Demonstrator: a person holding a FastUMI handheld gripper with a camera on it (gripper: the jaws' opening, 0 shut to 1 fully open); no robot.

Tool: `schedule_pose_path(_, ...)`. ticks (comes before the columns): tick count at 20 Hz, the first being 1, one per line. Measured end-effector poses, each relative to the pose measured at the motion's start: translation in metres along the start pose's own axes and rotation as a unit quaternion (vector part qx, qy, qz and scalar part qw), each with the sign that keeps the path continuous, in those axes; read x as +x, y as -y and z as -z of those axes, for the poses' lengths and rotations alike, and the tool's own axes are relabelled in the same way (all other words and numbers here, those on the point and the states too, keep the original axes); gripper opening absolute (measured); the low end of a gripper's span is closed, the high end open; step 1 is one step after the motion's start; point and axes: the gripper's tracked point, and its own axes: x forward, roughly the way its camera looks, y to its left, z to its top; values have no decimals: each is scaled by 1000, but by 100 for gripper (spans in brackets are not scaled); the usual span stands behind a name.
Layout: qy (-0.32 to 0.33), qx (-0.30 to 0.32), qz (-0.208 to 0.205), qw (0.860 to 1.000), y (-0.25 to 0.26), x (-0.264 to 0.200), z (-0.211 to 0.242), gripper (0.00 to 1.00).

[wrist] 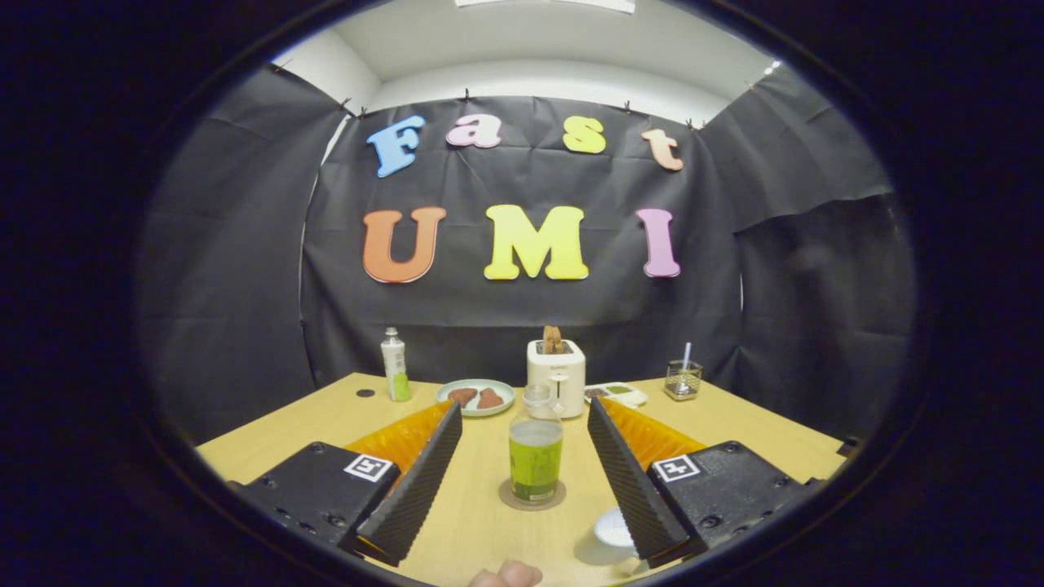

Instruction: Take the bottle from table, then pour the juice into the cup, finally place the bottle on the coaster

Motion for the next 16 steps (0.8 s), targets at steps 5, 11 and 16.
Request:
schedule_pose_path(5,6,9,-11,1000,7,-57,-3,100)
schedule_pose_path(11,-9,-28,-5,1000,14,-106,5,100)
schedule_pose_path(16,25,-68,11,997,21,-150,-15,100)
